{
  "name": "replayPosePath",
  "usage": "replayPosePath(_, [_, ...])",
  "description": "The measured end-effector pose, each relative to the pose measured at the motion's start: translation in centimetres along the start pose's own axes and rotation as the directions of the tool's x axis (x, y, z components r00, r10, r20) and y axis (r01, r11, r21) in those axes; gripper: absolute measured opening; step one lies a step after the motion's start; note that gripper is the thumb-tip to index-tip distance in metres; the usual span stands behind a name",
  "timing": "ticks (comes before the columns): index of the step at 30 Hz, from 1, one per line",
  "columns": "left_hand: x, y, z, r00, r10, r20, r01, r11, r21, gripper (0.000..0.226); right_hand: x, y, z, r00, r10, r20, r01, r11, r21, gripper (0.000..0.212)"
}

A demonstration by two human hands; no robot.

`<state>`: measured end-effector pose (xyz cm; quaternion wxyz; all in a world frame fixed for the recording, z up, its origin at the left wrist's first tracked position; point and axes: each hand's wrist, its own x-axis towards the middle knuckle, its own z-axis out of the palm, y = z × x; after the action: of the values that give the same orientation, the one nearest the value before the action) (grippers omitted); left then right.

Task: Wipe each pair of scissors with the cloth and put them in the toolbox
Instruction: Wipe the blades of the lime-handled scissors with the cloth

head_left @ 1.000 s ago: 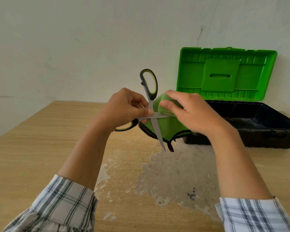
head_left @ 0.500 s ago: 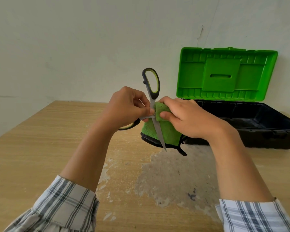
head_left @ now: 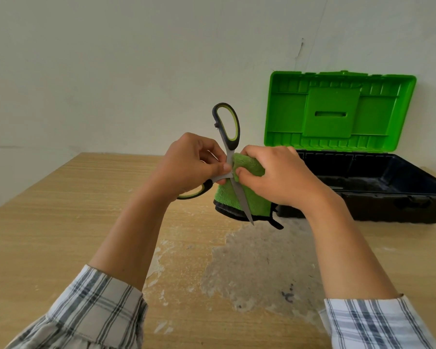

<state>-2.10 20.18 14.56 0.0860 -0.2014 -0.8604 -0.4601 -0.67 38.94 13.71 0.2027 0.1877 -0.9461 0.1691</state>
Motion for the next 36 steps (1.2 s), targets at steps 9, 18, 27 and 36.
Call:
replayPosePath(9, [-0.2, 0.1, -0.1, 0.999, -0.033, 0.025, 0.034, 0.999, -0.039, 0.011, -0.3, 1.5, -0.9, 0.998, 0.032, 0.06, -0.039, 0.991, 0.131, 0.015])
replayPosePath(18, [0.0, -0.1, -0.6, 0.998, -0.068, 0.009, 0.069, 0.994, -0.086, 0.011, -1.0, 3.2, -2.2, 0.994, 0.089, 0.057, -0.099, 0.971, 0.218, 0.015])
replayPosePath(27, [0.0, -0.5, -1.4, 0.993, -0.115, -0.021, 0.109, 0.978, -0.177, 0.018, -2.2, 5.9, -3.8, 0.979, 0.201, -0.039, -0.181, 0.938, 0.294, 0.012])
replayPosePath(36, [0.2, -1.2, -1.1, 0.965, -0.178, 0.194, 0.24, 0.898, -0.37, 0.017, -2.5, 4.8, -4.3, 0.998, 0.057, -0.039, -0.028, 0.848, 0.53, 0.044])
